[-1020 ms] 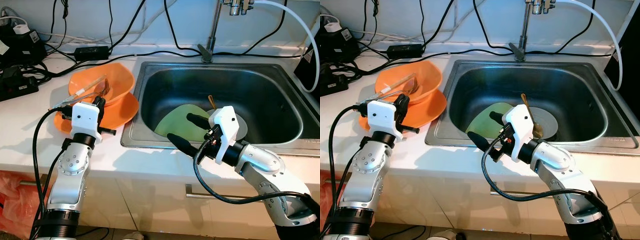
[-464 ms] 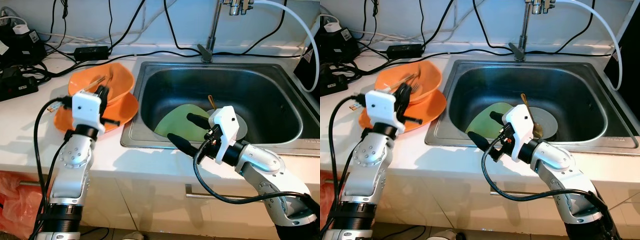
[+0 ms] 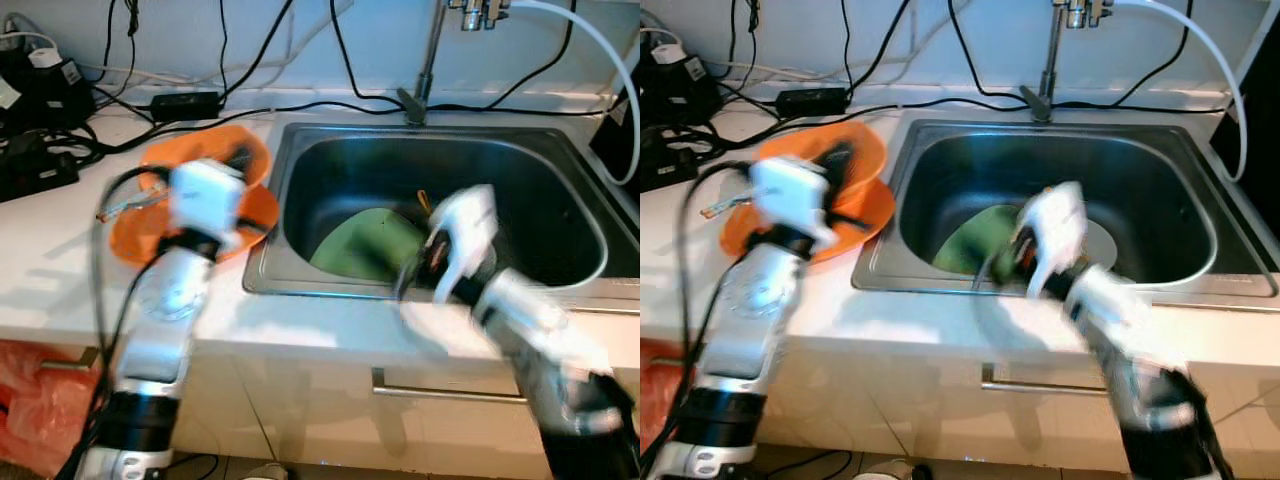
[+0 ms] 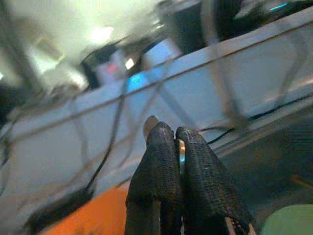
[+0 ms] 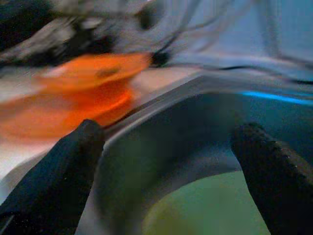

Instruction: Kitchen organization

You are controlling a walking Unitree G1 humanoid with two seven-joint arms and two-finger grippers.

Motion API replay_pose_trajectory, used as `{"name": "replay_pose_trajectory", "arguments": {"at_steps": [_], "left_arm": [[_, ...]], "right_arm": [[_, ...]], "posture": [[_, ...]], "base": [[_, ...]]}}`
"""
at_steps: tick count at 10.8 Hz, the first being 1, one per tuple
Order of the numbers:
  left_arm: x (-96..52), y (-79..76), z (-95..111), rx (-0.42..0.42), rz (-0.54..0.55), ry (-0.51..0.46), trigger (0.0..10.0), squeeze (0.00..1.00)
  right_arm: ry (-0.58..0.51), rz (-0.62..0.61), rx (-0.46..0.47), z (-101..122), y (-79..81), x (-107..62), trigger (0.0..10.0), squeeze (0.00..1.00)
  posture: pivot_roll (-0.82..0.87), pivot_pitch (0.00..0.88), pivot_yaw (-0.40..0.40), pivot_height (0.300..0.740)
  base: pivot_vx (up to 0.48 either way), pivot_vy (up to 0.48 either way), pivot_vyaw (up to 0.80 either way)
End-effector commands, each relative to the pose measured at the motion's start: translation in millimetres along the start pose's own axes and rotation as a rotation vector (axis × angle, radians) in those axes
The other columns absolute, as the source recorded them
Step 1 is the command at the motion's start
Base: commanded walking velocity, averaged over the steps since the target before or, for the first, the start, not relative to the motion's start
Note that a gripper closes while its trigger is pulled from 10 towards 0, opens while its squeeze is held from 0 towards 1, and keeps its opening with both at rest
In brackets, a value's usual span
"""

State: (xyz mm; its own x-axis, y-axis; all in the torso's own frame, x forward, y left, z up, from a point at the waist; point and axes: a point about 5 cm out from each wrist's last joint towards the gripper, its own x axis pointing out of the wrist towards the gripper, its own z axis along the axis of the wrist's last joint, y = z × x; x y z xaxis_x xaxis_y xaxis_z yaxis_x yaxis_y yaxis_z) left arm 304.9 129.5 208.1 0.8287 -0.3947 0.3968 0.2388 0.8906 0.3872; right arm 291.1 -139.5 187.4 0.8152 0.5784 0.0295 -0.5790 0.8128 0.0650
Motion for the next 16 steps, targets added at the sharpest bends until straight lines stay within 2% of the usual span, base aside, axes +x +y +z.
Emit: {"name": "replay_pose_trajectory", "arguments": {"at_steps": [1, 3, 4, 7, 8, 9, 10, 16], "left_arm": [[2.1, -10.9, 3, 0.021, -0.062, -0.029, 0.0, 0.0], [-2.4, -34.4, -2, 0.058, -0.173, -0.062, 0.0, 0.0], [-7.5, -42.6, -6, 0.124, -0.238, -0.075, 0.0, 0.0], [-22.2, -53.5, -12, 0.31, -0.36, -0.155, 0.0, 0.0], [-29.5, -58.7, -12, 0.376, -0.434, -0.217, 0.0, 0.0], [-30.4, -59.4, -10, 0.416, -0.445, -0.257, 0.0, 0.0], [-30.5, -61.7, -10, 0.418, -0.452, -0.273, 0.0, 0.0], [-22.7, -68.8, -6, 0.407, -0.42, -0.333, 0.0, 0.0]], "right_arm": [[-0.03, -0.084, 0.085, 5, -13.1, -0.1, 10.0, 0.0], [-0.088, -0.109, 0.223, 12, -18.0, 1.2, 10.0, 0.0], [-0.115, -0.116, 0.282, 15, -18.7, 2.6, 10.0, 0.0], [-0.168, -0.135, 0.49, 23, -22.8, 4.7, 10.0, 0.0], [-0.164, -0.139, 0.604, 25, -25.8, 5.7, 10.0, 0.0], [-0.145, -0.138, 0.64, 24, -25.9, 5.9, 10.0, 0.0], [-0.106, -0.091, 0.671, 21, -18.7, 7.7, 10.0, 0.0], [0.0, -0.041, 0.7, 14, -8.4, 11.0, 10.0, 0.0]], "posture": [[0.12, 0.007, 0.068, 0.74], [0.11, 0.005, 0.071, 0.74], [0.11, 0.006, 0.074, 0.74], [0.1, 0.012, 0.079, 0.74], [0.1, 0.014, 0.079, 0.74], [0.1, 0.015, 0.079, 0.74], [0.1, 0.014, 0.081, 0.74], [0.09, 0.02, 0.077, 0.74]], "base": [[0.0, 0.0, 0.0], [0.0, 0.0, 0.0], [0.0, 0.0, 0.0], [0.0, 0.0, 0.0], [0.0, 0.0, 0.0], [0.0, 0.0, 0.0], [0.0, 0.0, 0.0], [0.0, 0.0, 0.0]]}}
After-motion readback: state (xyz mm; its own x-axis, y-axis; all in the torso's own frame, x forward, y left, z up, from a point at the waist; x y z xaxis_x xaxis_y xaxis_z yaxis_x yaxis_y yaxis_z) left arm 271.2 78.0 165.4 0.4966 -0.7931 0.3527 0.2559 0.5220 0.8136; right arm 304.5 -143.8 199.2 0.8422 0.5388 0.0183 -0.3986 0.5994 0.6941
